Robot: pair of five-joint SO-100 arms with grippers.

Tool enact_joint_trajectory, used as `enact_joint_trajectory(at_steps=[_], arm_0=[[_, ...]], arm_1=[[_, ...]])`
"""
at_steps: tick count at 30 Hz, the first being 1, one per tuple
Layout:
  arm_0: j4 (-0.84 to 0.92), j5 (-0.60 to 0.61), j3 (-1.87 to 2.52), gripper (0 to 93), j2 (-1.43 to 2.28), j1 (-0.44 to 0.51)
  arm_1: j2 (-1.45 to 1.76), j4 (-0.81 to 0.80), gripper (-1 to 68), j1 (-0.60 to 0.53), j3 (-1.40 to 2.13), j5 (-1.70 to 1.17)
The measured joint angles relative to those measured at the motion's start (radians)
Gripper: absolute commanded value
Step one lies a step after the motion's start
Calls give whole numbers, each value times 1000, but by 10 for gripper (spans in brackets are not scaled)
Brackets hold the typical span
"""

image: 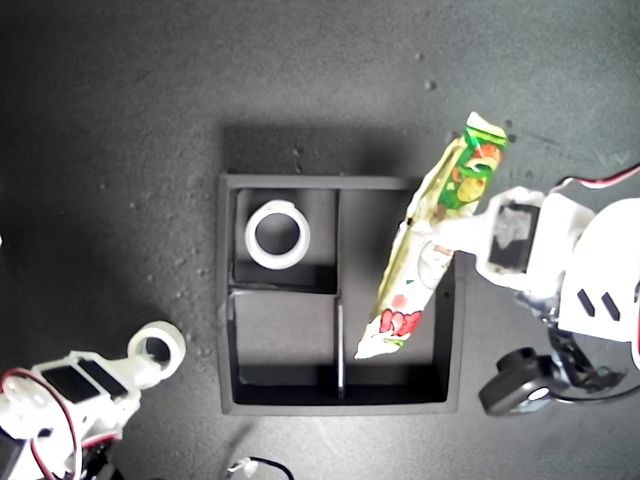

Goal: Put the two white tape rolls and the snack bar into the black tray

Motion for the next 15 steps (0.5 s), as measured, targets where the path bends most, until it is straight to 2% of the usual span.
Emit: enact_joint_trajectory(at_steps=[15], arm_0=[[-160, -49, 115, 100, -43, 17]], arm_1=[[-25, -9, -4, -28, -37, -40]])
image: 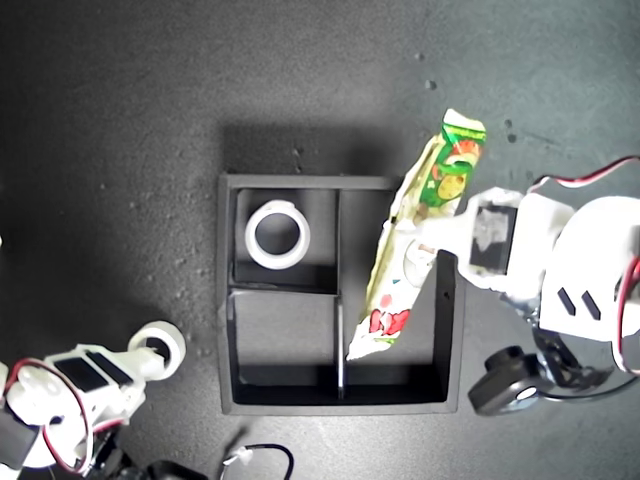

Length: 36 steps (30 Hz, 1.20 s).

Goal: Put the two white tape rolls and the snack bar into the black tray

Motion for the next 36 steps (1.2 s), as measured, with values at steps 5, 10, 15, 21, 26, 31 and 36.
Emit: enact_joint_trajectory(at_steps=[5, 10, 15, 21, 26, 31, 36], arm_0=[[-11, -6, 9, 106, -23, -3], [-14, -3, 9, 116, -64, -6], [-23, 0, 9, 122, -101, -20], [-23, 0, 9, 65, -117, -32], [-23, 0, 14, 0, -120, -51], [61, 0, -2, 0, -86, -51], [311, 60, -173, 2, -34, -86]], arm_1=[[0, 0, -4, -8, 0, 0], [0, 2, -3, -32, 5, 0], [0, 37, -3, -31, 15, 0], [0, 61, 159, -41, 25, 0], [0, 101, 207, -49, 25, 0], [0, 167, 156, -49, -26, 0], [0, 304, 1, -38, -153, 94]])
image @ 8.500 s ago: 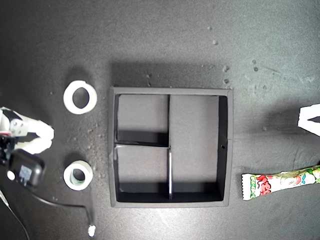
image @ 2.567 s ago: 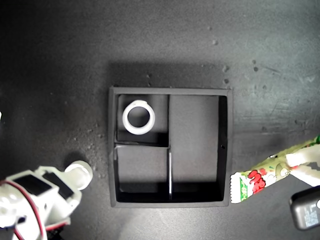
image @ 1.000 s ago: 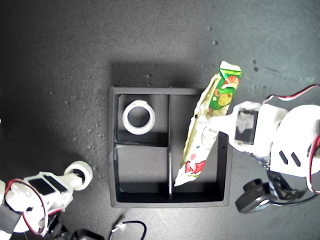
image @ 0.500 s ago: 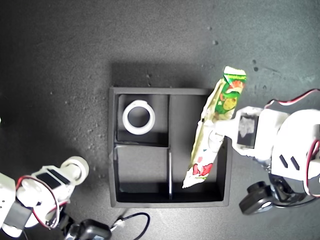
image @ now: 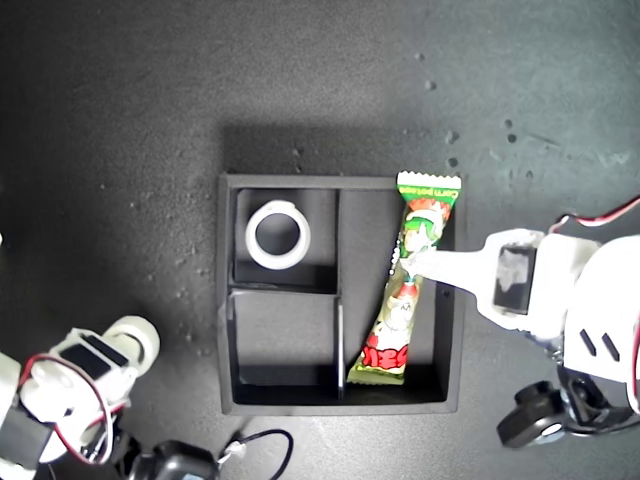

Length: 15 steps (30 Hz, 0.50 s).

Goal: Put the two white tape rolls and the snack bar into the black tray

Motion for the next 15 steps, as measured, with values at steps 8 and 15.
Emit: enact_joint_trajectory(at_steps=[8, 15], arm_0=[[308, 233, -525, 6, -156, -127], [495, 319, -1121, 7, -563, -144]], arm_1=[[0, 236, -5, 74, -92, 451], [8, 396, -6, 60, -141, 785]])
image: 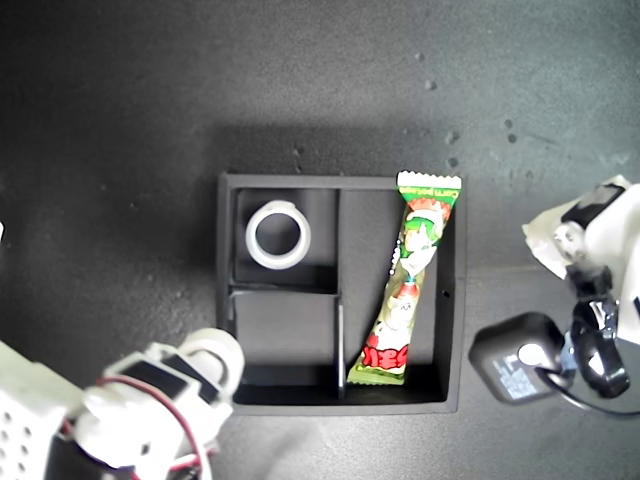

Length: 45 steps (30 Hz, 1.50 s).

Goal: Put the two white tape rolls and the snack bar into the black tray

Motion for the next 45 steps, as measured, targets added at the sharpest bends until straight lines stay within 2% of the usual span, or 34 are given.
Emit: enact_joint_trajectory(at_steps=[8, 11, 15, 20, 22, 24, 29, 33, 41, 45], arm_0=[[17, 8, -273, 17, -247, 0], [17, 6, -284, 94, -282, 2], [20, 3, -285, 138, -318, 2], [20, 3, -295, 136, -324, 0], [20, 3, -290, 107, -316, -2], [20, 2, -239, 55, -275, -9], [20, 0, -25, 2, -44, -51], [20, -2, 170, 1, 169, -103], [9, 20, 520, 1, 483, -219], [-94, 28, 742, 1, 652, -258]], arm_1=[[103, 9, -7, -80, 3, 192], [126, 9, -7, -92, 3, 212], [130, 9, -7, -140, 3, 218], [130, 9, -7, -166, 3, 219], [155, 9, -7, -176, 29, 230], [210, 9, -7, -190, 92, 258], [353, 3, -7, -210, 239, 285], [437, -3, -7, -219, 351, 305], [841, -160, -7, -195, 859, 334], [1069, -261, -7, -201, 1158, 339]])
